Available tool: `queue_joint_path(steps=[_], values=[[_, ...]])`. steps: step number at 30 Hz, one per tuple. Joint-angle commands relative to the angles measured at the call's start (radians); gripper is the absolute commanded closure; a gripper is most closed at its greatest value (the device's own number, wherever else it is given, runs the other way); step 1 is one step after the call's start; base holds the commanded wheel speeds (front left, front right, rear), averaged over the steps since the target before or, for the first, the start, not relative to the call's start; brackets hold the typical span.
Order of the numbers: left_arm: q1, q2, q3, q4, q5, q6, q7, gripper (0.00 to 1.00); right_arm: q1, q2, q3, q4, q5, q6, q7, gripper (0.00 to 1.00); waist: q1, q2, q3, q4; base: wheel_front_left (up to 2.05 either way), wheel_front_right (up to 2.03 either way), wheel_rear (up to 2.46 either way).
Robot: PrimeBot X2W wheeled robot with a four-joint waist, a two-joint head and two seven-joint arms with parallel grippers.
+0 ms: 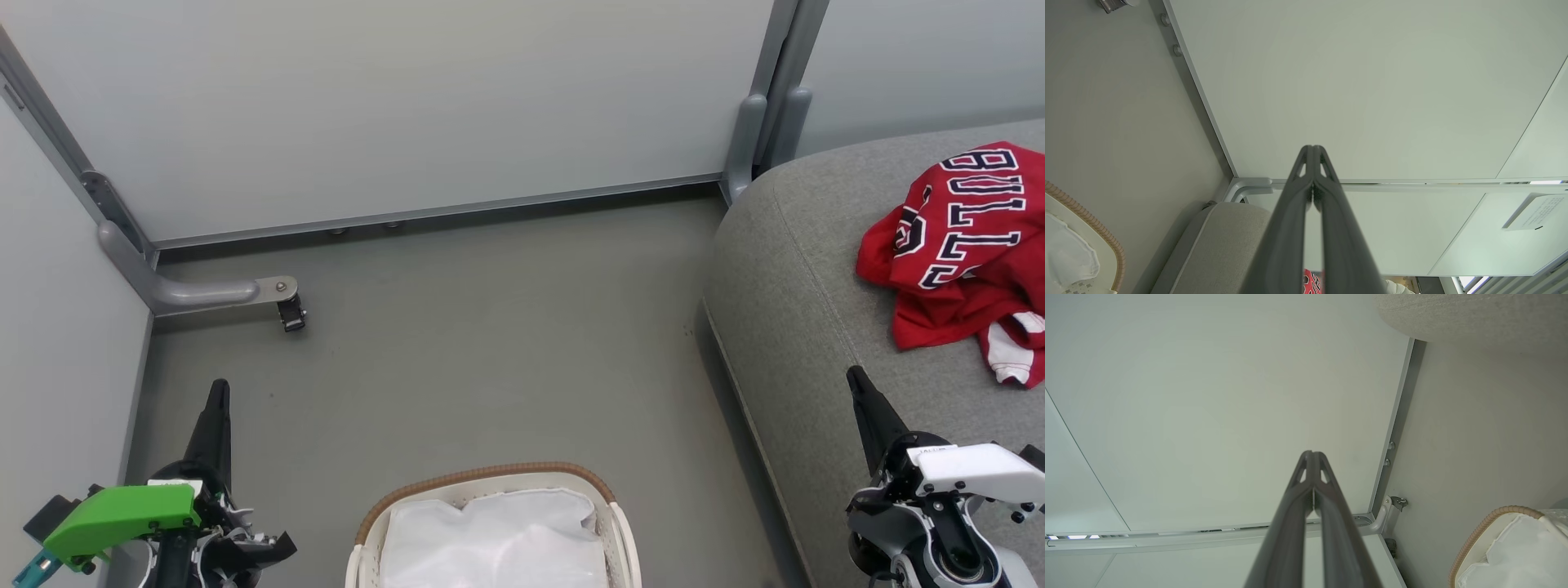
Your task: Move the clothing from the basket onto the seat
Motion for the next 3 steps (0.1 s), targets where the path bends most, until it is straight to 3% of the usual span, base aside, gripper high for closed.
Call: queue_joint_path(steps=[1,3], values=[[-0.012,-0.001,0.003,-0.001,-0.003,-0.003,0.003,1.00,0.011,-0.006,-0.002,-0.003,0.004,0.000,0.002,1.00,0.0000,0.0000,0.000,0.000,0.00,0.00,0.00],[-0.012,-0.001,0.003,-0.001,-0.003,-0.003,0.003,1.00,0.011,-0.006,-0.002,-0.003,0.004,0.000,0.002,1.00,0.0000,0.0000,0.000,0.000,0.00,0.00,0.00]])
